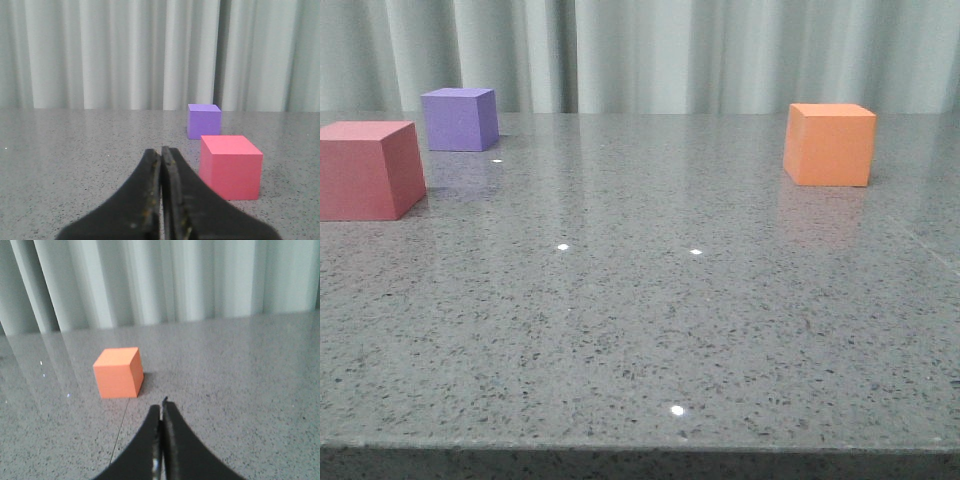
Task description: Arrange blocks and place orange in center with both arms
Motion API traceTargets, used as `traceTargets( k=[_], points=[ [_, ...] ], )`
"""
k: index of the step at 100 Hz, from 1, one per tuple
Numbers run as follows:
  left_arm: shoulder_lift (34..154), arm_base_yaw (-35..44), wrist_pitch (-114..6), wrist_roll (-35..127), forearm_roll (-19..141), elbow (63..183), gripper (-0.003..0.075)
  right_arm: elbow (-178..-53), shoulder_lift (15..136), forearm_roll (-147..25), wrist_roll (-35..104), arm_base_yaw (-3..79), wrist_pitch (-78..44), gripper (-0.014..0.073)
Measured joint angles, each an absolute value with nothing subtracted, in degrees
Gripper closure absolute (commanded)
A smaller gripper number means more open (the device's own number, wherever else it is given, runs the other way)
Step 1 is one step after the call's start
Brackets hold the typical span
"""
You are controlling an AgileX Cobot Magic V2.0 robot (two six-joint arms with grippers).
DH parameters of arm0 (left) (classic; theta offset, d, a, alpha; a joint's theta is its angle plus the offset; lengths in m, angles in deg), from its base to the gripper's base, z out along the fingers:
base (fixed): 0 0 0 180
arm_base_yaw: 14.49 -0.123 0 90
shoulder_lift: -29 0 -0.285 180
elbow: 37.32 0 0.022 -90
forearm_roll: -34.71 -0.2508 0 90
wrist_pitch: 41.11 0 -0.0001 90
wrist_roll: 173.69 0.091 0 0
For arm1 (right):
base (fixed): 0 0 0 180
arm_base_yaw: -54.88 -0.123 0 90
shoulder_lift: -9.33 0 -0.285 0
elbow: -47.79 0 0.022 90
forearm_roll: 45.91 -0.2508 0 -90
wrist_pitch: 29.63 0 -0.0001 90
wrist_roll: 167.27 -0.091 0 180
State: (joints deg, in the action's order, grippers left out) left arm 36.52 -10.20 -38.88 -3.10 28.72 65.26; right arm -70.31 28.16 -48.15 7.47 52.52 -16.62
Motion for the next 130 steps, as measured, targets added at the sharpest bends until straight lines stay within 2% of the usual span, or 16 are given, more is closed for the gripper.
traceTargets(
  k=[36, 62, 67, 74, 81, 93, 98, 105, 130],
  points=[
    [36.5, -10.2, -38.9, -3.1, 28.7, 65.3, 0.0741, -91.8, 56.6, -48.1, 7.5, 52.5, -1.5, 0.0663],
    [36.5, -10.2, -38.9, -3.1, 28.7, 65.3, 0.0741, -94.6, 66.5, -48.1, 7.5, 52.5, -2.1, 0.065],
    [36.5, -10.2, -38.9, -3.1, 28.7, 65.3, 0.0741, -94.6, 67.7, -48.1, 7.5, 52.5, -2.1, 0.0615],
    [36.5, -10.2, -38.9, -3.1, 28.7, 65.3, 0.0741, -94.6, 69.0, -48.1, 7.5, 52.5, -1.6, 0.0515],
    [36.5, -10.2, -38.9, -3.1, 28.7, 65.3, 0.0741, -94.6, 69.8, -48.1, 7.5, 52.5, -0.7, 0.0361],
    [36.5, -10.2, -38.9, -3.1, 28.7, 65.3, 0.0741, -94.6, 70.0, -48.1, 7.5, 52.5, 0.7, 0.0019],
    [36.5, -10.2, -38.9, -3.1, 28.7, 65.3, 0.0741, -94.6, 70.0, -48.2, 7.5, 52.5, 1.5, -0.0078],
    [36.5, -10.2, -38.9, -3.1, 28.7, 65.3, 0.0741, -94.6, 70.0, -48.2, 7.5, 52.5, 2.0, -0.005],
    [36.5, -10.2, -38.9, -3.1, 28.7, 65.3, 0.0741, -95.5, 70.2, -50.3, 7.5, 52.5, 1.7, -0.005]
  ],
)
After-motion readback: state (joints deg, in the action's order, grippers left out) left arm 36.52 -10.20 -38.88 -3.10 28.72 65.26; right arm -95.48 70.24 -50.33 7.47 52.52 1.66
